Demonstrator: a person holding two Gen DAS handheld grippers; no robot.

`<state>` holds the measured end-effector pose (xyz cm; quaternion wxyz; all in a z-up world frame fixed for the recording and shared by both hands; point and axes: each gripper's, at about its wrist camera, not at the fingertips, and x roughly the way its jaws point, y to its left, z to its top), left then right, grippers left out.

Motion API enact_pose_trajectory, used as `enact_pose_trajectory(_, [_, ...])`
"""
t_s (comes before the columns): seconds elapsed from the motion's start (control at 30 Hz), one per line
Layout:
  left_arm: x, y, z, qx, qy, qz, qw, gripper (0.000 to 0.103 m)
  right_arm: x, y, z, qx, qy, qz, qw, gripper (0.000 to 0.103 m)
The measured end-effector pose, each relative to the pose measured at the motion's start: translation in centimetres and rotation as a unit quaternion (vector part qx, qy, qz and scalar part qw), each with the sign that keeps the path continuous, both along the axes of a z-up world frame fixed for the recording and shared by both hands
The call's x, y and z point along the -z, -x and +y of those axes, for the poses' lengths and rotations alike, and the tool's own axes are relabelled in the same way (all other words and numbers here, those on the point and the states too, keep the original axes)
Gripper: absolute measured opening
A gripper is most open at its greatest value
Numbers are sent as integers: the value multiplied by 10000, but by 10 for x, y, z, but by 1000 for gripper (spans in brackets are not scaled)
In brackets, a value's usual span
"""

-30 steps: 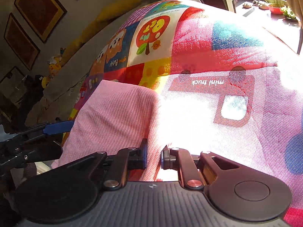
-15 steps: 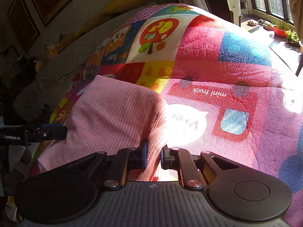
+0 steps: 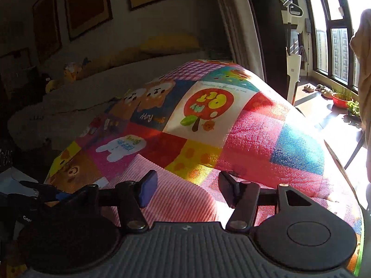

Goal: Fold clothes

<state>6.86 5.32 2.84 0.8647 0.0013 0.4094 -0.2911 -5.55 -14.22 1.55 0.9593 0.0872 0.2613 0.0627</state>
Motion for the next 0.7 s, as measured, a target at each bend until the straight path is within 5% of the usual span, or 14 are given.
enact_pose_trajectory(0.07, [3,1,-1,44,-48,29,10000,102,-5,-10,10,-175,85,-109,9998,66])
enact_pose_trajectory(0.2, [10,8,-1,232,-23,208,9995,102,32,-45,35,-377,668,568,9954,76])
enact_pose_trajectory(0.33, [7,18,11,666,543,411,9955,102,60,-55,31,-315,731,788,9937,88])
enact_pose_trajectory(0.43, [2,14,24,627,1023,522,9914,102,60,-51,20,-291,525,819,9948,88])
enact_pose_trajectory(0.57, [12,2,27,204,794,646,9945,102,53,-33,12,-228,605,665,9957,88])
enact_pose_trajectory(0.7, [22,5,30,222,1144,942,9887,102,35,-4,-2,-190,421,453,9979,88])
